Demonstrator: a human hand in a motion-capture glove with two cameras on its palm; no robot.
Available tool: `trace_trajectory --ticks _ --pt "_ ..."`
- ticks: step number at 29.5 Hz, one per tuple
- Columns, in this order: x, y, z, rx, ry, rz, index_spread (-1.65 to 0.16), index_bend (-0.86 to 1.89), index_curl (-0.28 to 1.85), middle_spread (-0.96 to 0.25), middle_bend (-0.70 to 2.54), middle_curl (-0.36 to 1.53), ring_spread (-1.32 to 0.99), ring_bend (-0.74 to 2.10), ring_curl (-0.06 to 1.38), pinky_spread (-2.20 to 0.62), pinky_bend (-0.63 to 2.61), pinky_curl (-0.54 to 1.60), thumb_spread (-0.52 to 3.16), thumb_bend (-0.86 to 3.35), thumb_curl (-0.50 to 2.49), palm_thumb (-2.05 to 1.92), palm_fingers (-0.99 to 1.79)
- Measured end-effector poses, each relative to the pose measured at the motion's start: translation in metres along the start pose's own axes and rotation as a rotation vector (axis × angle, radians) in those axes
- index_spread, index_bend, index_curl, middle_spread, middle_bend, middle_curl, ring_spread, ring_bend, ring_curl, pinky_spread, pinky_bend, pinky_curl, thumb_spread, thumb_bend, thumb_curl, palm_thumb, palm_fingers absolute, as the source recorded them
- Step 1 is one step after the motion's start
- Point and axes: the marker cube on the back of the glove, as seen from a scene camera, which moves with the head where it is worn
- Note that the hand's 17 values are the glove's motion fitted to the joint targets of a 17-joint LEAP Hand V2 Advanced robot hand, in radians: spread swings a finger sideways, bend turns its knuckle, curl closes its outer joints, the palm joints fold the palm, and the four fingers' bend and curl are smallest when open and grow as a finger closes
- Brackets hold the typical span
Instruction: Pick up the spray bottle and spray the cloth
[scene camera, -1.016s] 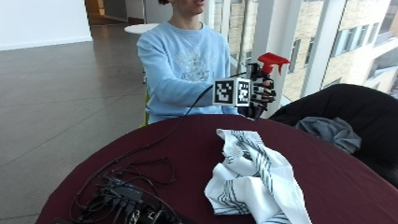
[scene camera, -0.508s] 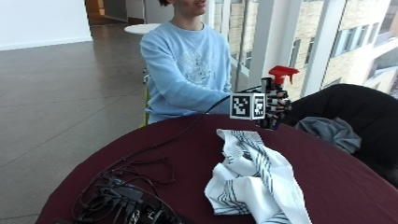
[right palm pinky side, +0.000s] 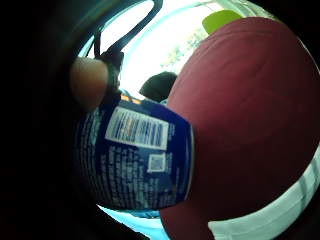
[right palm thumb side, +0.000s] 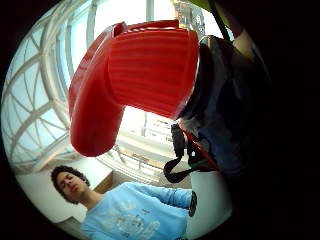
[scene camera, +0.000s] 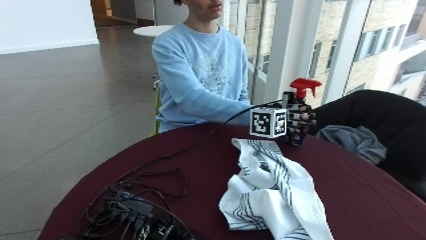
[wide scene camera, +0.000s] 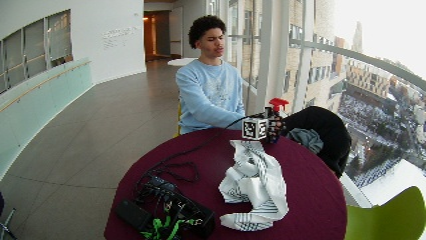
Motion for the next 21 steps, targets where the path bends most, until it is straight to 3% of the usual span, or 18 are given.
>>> trace_trajectory --ticks 8,12,21 --pt "0.000 0.005 0.000 -0.011 0.016 0.001 -0.23 0.17 0.46 -0.11 0.23 0.46 -0.07 0.28 0.37 0.05 0.15 0.32 1.06 -0.02 0.42 0.75 1.00" --pt "-0.010 0.013 -0.011 -0.009 0.024 -0.020 -0.26 0.05 0.41 -0.10 0.24 0.46 -0.07 0.26 0.37 0.07 0.21 0.34 1.04 -0.02 0.42 0.76 0.84" --pt "-0.040 0.058 -0.093 -0.022 0.395 -0.078 -0.28 0.09 0.34 -0.09 0.24 0.46 -0.05 0.28 0.37 0.11 0.23 0.35 1.05 -0.02 0.41 0.76 0.82"
